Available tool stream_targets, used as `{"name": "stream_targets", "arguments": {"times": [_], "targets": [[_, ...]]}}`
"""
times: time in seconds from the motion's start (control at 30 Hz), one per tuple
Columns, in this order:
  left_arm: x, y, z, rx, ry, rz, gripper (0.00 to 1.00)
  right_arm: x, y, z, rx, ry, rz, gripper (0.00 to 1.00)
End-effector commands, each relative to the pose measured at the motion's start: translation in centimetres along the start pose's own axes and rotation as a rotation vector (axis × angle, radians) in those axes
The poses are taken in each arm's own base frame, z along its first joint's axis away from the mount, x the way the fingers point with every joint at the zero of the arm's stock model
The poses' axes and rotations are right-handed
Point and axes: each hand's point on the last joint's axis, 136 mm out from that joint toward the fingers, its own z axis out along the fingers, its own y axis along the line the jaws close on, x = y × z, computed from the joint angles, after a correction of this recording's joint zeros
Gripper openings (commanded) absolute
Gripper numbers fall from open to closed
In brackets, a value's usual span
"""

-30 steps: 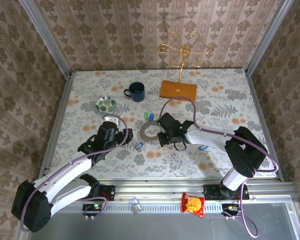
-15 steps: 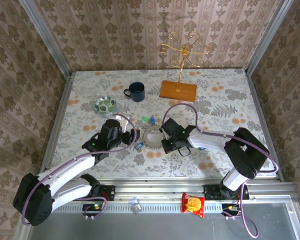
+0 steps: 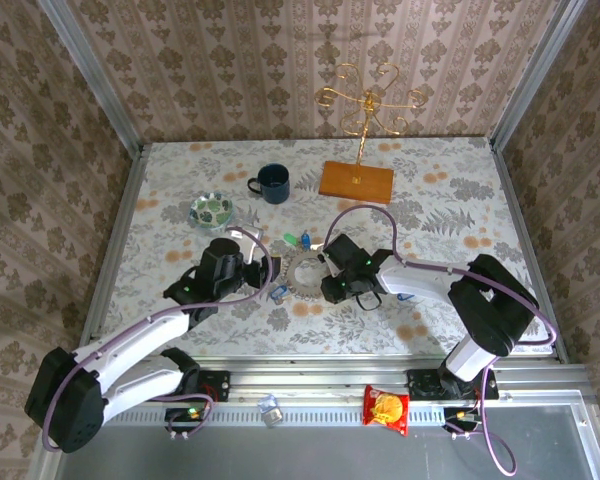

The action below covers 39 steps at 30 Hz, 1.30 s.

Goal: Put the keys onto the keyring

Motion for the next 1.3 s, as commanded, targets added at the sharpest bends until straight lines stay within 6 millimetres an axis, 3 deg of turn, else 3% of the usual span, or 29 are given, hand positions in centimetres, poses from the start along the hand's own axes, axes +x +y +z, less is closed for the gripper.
{"name": "stream_targets", "arguments": {"times": [0.0, 0.57, 1.27], "targets": [[-0.3, -0.3, -0.4, 0.012, -0.03, -0.013, 0.69, -1.2, 0.5, 0.0, -0.021, -0.014, -0.014, 0.21], [-0.1, -0.1, -0.6, 0.004, -0.033, -0.016, 0.69, -0.3, -0.4, 0.3, 0.011, 0.024, 0.039, 0.28], [-0.1, -0.1, -0.6, -0.001, -0.029, -0.013, 0.68, -0.6, 0.6, 0.7, -0.036, 0.036, 0.038, 0.19]]}}
